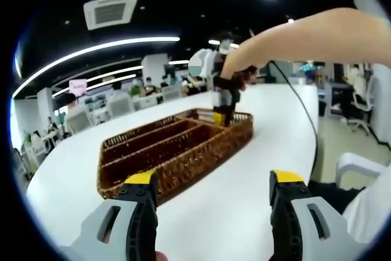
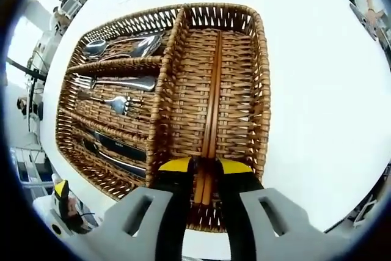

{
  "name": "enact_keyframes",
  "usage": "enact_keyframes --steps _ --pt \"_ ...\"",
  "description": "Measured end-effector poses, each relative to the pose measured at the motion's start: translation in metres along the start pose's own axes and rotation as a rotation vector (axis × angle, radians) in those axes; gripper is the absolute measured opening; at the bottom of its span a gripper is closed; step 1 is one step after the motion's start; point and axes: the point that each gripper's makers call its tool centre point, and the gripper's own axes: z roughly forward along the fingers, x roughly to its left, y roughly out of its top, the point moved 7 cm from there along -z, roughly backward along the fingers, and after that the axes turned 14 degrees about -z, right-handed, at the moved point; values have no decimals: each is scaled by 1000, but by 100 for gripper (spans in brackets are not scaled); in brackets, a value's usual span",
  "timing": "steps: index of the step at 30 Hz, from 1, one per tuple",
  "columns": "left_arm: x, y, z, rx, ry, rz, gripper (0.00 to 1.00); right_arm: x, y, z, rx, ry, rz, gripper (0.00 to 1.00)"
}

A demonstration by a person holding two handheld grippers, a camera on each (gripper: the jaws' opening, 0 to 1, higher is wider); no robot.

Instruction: Arrange the knives, forks, and spoons in their matching storage slots by inserting each utensil handle-first until every utensil is classified and aligned in the correct compartment

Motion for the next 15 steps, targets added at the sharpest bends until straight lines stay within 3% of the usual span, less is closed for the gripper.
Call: enact_keyframes --steps 15 --pt "1 4 0 2 6 5 75 3 -4 -8 12 7 -77 16"
